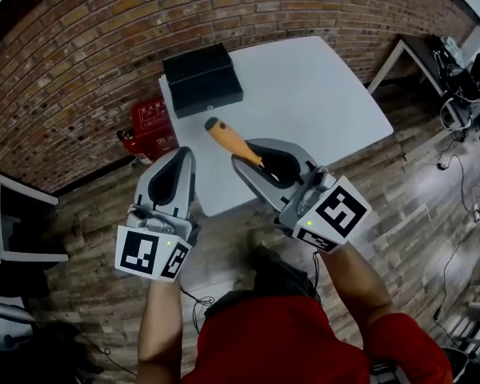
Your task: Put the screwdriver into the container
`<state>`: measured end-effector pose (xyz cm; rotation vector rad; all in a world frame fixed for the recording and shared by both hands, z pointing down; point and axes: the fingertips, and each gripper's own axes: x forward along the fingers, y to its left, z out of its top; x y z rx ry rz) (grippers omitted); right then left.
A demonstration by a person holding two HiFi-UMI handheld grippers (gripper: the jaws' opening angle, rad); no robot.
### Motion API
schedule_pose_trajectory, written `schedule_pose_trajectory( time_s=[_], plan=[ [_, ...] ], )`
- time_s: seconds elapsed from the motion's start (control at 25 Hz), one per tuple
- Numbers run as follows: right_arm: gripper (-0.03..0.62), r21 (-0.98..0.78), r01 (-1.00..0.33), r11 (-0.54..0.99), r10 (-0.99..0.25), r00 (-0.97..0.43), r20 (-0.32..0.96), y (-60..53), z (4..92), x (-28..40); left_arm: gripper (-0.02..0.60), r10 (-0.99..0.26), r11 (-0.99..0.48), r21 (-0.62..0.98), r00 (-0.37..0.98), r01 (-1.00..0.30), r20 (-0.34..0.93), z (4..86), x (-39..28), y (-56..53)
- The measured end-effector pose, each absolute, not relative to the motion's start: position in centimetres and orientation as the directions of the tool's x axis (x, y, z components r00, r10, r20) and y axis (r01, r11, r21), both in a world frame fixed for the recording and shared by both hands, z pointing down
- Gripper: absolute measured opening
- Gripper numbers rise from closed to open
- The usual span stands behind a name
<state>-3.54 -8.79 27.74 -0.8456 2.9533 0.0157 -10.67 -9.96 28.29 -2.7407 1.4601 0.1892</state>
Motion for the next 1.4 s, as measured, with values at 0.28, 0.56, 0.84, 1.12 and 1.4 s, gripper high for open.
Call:
schedule_pose_trajectory(
  time_s=[0.28, 0.56, 0.84, 1.12, 1.4],
  plan=[
    [0.089, -0.006, -0.462, 0.887, -0.462, -0.885, -0.058, -15.1, 27.6, -2.5, 0.012, -0.86, -0.502, 0.032, 0.495, -0.864, -0.126, 27.8, -10.1, -16.3],
    [0.089, -0.011, -0.395, 0.919, -0.395, -0.917, -0.059, -21.1, 27.7, -1.5, 0.012, -0.891, -0.444, 0.014, 0.44, -0.896, -0.114, 27.9, -9.2, -22.1],
    [0.089, -0.013, -0.371, 0.929, -0.371, -0.927, -0.054, -25.6, 27.9, -1.5, 0.012, -0.907, -0.41, 0.018, 0.406, -0.912, -0.107, 28.3, -9.4, -26.2],
    [0.089, 0.005, -0.375, 0.927, -0.374, -0.927, -0.022, -29.3, 28.4, -3.6, 0.012, -0.904, -0.416, 0.003, 0.414, -0.909, -0.105, 28.8, -11.1, -29.7],
    [0.089, 0.021, -0.394, 0.919, -0.394, -0.918, 0.036, -32.4, 29.8, -6.6, 0.012, -0.887, -0.452, -0.009, 0.45, -0.892, -0.1, 29.9, -13.4, -32.7]
  ],
)
